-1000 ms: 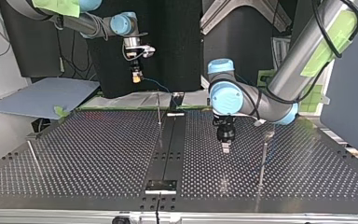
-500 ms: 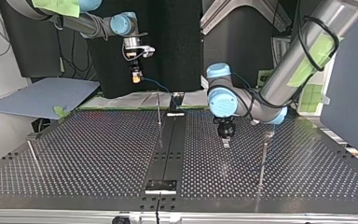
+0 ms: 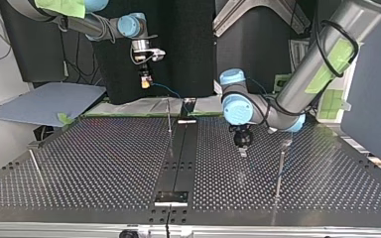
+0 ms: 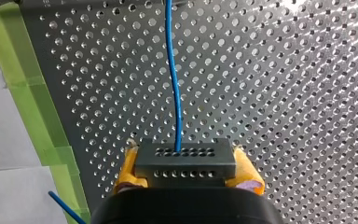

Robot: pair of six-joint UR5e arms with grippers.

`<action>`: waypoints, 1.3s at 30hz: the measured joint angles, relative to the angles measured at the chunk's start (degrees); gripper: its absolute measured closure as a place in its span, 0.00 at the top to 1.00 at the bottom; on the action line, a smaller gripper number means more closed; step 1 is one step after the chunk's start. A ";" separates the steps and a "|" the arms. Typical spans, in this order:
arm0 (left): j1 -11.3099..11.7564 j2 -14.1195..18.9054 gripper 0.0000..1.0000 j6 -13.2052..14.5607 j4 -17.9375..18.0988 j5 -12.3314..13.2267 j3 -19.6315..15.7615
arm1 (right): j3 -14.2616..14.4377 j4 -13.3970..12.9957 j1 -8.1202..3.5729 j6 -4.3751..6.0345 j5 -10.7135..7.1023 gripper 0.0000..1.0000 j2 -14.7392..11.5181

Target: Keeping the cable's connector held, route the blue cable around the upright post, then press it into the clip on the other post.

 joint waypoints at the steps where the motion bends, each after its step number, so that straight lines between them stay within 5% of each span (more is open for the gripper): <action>1: -0.15 -0.50 1.00 0.21 0.05 0.06 0.00 | 0.00 -0.03 0.02 0.02 0.00 0.00 -0.01; 13: -0.92 -6.79 1.00 1.70 0.24 -2.63 0.00 | 0.00 -0.06 0.05 0.05 -0.01 0.00 0.00; 21: -0.71 -7.43 1.00 1.69 0.34 -3.15 0.00 | -0.01 -0.07 0.07 0.05 0.00 0.00 0.01; 32: -1.71 -10.55 1.00 0.61 -0.12 -1.57 0.00 | 0.01 -0.28 0.13 0.05 0.00 0.00 0.02; 39: -2.46 -13.53 1.00 -2.45 0.16 1.06 -0.01 | 0.00 -0.33 0.14 0.05 0.00 0.00 0.01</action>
